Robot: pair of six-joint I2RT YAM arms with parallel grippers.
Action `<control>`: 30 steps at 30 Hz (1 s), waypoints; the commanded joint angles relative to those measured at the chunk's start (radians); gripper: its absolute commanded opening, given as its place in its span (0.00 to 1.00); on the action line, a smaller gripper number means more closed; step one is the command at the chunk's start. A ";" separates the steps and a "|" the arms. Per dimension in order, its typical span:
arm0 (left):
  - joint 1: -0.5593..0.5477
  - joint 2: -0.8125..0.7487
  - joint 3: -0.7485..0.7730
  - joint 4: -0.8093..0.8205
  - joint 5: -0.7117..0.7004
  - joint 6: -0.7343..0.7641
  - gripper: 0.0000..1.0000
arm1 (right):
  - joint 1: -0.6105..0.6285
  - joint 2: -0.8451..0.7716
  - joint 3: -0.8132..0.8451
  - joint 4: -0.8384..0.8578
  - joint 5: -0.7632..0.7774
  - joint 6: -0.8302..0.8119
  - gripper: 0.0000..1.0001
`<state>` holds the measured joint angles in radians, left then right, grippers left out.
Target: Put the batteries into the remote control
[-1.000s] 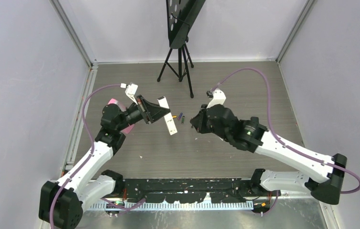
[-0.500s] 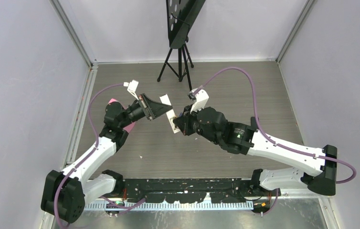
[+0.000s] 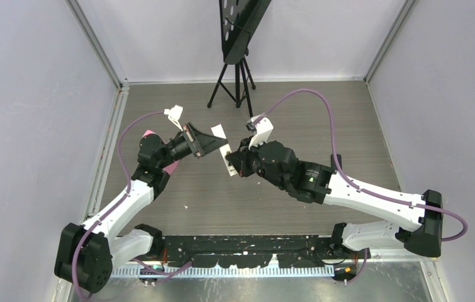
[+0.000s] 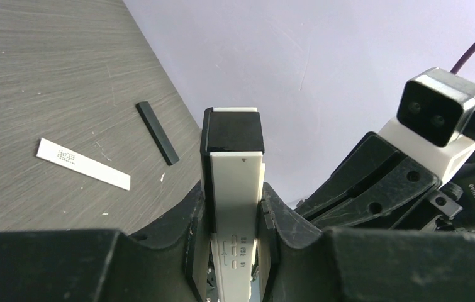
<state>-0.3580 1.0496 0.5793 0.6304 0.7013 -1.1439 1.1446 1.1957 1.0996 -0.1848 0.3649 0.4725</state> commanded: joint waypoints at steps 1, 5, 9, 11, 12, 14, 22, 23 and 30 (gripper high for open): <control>-0.002 -0.018 0.026 0.016 -0.022 -0.037 0.00 | 0.007 0.007 -0.030 0.068 0.003 -0.016 0.05; -0.002 -0.016 0.034 0.007 -0.020 -0.056 0.00 | 0.007 0.008 -0.049 0.073 0.001 -0.036 0.07; -0.002 -0.024 0.040 -0.003 -0.017 -0.055 0.00 | 0.007 0.011 -0.052 0.065 -0.024 -0.044 0.14; -0.002 -0.025 0.040 -0.005 -0.016 -0.051 0.00 | 0.007 0.014 -0.045 0.059 -0.041 -0.039 0.21; -0.002 -0.026 0.042 -0.005 -0.016 -0.049 0.00 | 0.007 0.012 -0.043 0.059 -0.044 -0.031 0.26; -0.002 -0.026 0.040 -0.005 -0.014 -0.047 0.00 | 0.007 0.014 -0.030 0.048 -0.047 -0.016 0.30; -0.002 -0.031 0.037 -0.023 -0.016 -0.028 0.00 | 0.006 0.014 0.012 0.014 -0.048 0.008 0.36; -0.002 -0.033 0.037 -0.025 -0.017 -0.025 0.00 | 0.006 0.012 0.018 0.007 -0.045 0.014 0.38; -0.002 -0.037 0.042 -0.029 -0.028 -0.010 0.00 | 0.006 -0.001 0.068 -0.045 -0.037 0.058 0.47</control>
<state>-0.3580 1.0412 0.5793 0.5690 0.6765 -1.1698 1.1481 1.2053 1.0988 -0.2146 0.3115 0.4976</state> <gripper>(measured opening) 0.276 0.439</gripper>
